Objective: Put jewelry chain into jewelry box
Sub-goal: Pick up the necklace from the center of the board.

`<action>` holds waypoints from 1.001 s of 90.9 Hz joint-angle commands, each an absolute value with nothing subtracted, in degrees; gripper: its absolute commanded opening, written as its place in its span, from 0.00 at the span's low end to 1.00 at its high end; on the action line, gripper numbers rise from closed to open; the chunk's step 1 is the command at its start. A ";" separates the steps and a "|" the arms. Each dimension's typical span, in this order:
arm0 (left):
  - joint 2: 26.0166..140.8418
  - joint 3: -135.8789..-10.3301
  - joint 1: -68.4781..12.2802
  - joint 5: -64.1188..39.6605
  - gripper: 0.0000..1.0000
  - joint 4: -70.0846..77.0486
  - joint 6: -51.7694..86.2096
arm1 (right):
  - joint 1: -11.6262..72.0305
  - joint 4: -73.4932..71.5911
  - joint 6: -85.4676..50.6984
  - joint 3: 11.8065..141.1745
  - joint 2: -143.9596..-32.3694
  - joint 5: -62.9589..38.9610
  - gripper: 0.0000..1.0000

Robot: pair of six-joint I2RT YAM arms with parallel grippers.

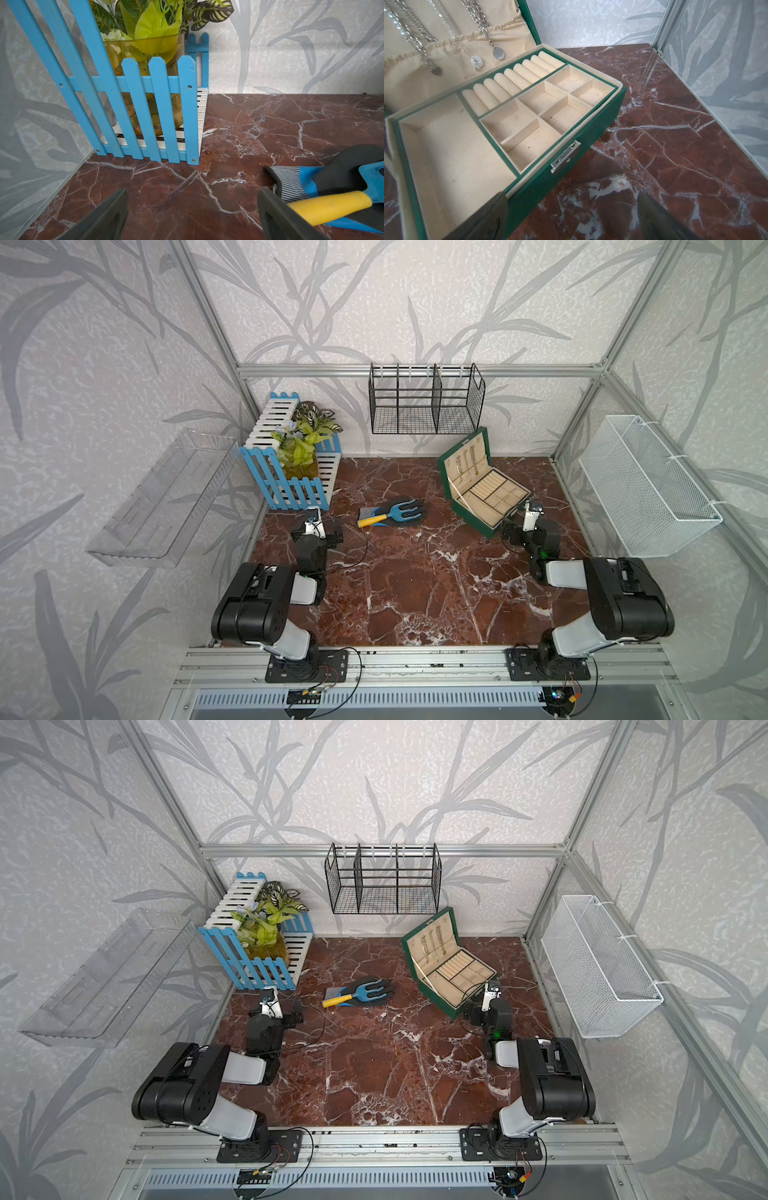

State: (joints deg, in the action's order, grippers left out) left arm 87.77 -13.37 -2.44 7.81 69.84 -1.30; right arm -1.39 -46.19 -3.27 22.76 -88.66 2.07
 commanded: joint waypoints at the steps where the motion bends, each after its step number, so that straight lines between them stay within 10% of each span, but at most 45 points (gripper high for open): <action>1: 87.12 -14.02 -2.14 8.26 1.00 69.91 -0.64 | -1.05 -46.21 -2.99 23.56 -87.72 1.85 0.99; 43: 85.05 -14.71 -2.10 5.27 1.00 68.20 -2.35 | -1.01 -43.64 -3.01 24.12 -84.77 1.87 0.99; 65: 65.47 -21.39 -6.63 5.10 1.00 41.18 -0.02 | -0.56 11.41 -20.10 40.70 -65.00 2.87 1.00; 91: 53.66 -19.81 -24.32 -3.89 1.00 30.87 7.14 | 9.87 44.57 -32.06 47.67 -65.80 4.84 0.72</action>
State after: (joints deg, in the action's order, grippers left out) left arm 55.96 -20.91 -19.68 1.52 37.87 2.94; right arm 4.03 22.50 -26.57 45.54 -61.17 3.27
